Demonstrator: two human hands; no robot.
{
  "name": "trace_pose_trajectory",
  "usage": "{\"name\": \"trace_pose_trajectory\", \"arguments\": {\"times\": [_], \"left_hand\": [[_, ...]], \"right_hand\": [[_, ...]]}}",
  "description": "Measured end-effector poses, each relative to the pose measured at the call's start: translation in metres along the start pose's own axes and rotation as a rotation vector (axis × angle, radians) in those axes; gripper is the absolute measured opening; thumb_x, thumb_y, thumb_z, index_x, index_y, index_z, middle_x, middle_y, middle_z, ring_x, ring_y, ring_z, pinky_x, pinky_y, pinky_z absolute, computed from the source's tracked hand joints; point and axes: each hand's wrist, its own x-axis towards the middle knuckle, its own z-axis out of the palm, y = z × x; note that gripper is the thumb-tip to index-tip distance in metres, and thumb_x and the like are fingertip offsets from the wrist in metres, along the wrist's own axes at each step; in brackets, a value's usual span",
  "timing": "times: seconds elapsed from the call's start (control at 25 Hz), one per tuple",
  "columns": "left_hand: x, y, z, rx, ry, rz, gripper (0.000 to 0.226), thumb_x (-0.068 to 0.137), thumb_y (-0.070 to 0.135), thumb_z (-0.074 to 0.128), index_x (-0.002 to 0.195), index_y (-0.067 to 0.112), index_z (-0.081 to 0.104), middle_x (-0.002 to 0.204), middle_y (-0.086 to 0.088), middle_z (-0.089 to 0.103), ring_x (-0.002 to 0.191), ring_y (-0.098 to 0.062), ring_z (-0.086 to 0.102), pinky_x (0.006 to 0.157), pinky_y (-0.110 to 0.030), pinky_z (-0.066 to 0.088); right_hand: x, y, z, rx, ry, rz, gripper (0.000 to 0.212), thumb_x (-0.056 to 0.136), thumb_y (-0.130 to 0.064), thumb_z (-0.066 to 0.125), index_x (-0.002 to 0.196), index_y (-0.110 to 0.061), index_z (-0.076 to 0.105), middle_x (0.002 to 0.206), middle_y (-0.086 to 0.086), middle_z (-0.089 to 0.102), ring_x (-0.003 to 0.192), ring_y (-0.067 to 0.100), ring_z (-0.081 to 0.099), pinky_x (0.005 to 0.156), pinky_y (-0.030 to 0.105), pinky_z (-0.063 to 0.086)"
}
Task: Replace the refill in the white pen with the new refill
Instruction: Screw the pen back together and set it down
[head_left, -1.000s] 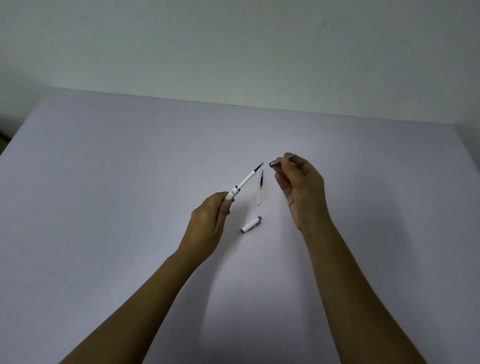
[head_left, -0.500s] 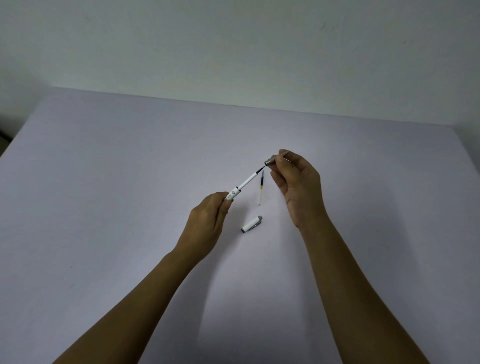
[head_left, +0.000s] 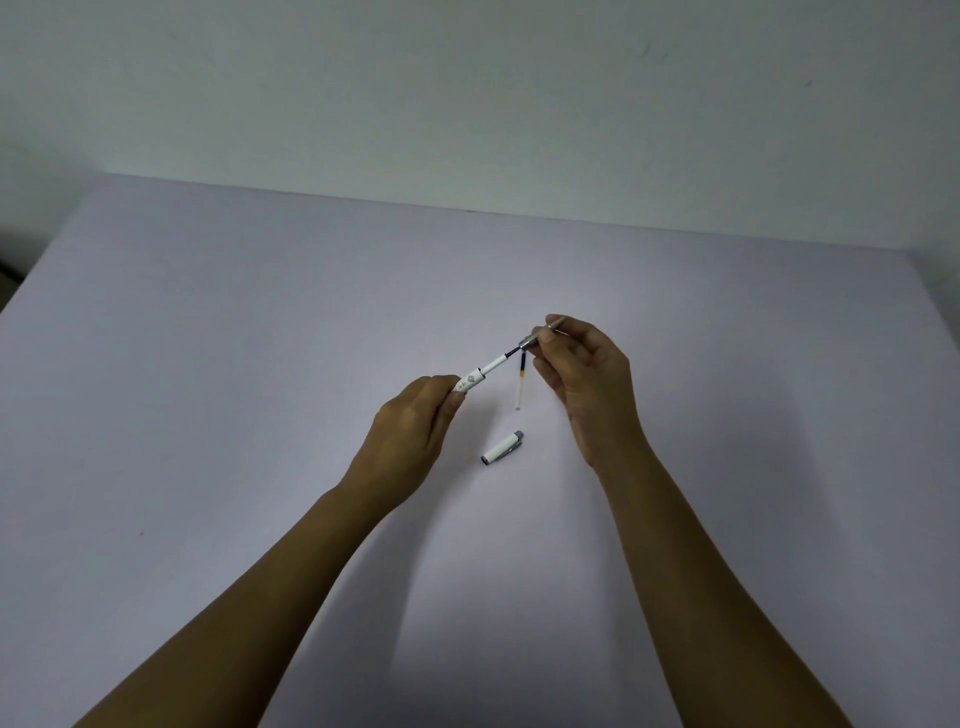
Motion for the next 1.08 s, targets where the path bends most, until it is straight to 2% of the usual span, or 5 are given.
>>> {"name": "trace_pose_trajectory", "arguments": {"times": [0.56,0.72,0.84,1.0,1.08], "left_hand": [[0.008,0.007,-0.003,0.079,-0.046,0.087,0.024,0.096,0.024,0.039,0.105,0.009,0.055,0.079,0.002,0.05,0.067,-0.017,0.044,0.062,-0.024,0.031],[0.009,0.006,-0.006,0.119,-0.088,0.113,0.023,0.096,0.023,0.039,0.104,0.009,0.055,0.079,-0.005,0.055,0.067,-0.022,0.048,0.06,-0.03,0.037],[0.01,0.003,-0.013,0.135,-0.167,0.143,0.022,0.096,0.023,0.041,0.104,0.01,0.057,0.079,-0.006,0.057,0.068,-0.023,0.05,0.062,-0.031,0.039],[0.014,-0.002,-0.022,0.144,-0.284,0.157,0.022,0.096,0.025,0.042,0.107,0.013,0.058,0.079,0.001,0.054,0.069,-0.016,0.048,0.064,-0.027,0.036],[0.015,-0.001,-0.025,0.144,-0.262,0.184,0.021,0.095,0.023,0.045,0.107,0.013,0.059,0.076,0.004,0.051,0.067,-0.014,0.044,0.062,-0.025,0.033]], "right_hand": [[-0.012,0.02,0.0,-0.076,-0.067,0.038,0.008,0.085,-0.013,0.065,0.088,-0.021,0.066,0.088,-0.002,0.074,0.091,0.012,0.071,0.071,0.017,0.053],[-0.014,0.023,-0.004,-0.142,-0.121,0.028,0.007,0.085,-0.012,0.064,0.086,-0.02,0.064,0.084,-0.003,0.075,0.088,0.012,0.071,0.072,0.017,0.055],[-0.013,0.021,-0.014,-0.427,-0.163,-0.055,0.01,0.083,-0.011,0.067,0.086,-0.019,0.063,0.082,-0.003,0.072,0.081,0.007,0.07,0.075,0.019,0.055],[-0.014,0.016,-0.026,-0.82,-0.302,-0.324,0.007,0.081,-0.012,0.069,0.085,-0.016,0.065,0.076,-0.011,0.068,0.074,-0.001,0.066,0.068,0.008,0.049],[-0.015,0.016,-0.025,-0.9,-0.292,-0.426,0.007,0.086,-0.019,0.064,0.082,-0.014,0.066,0.07,-0.006,0.069,0.068,0.006,0.066,0.064,0.017,0.052]]}}
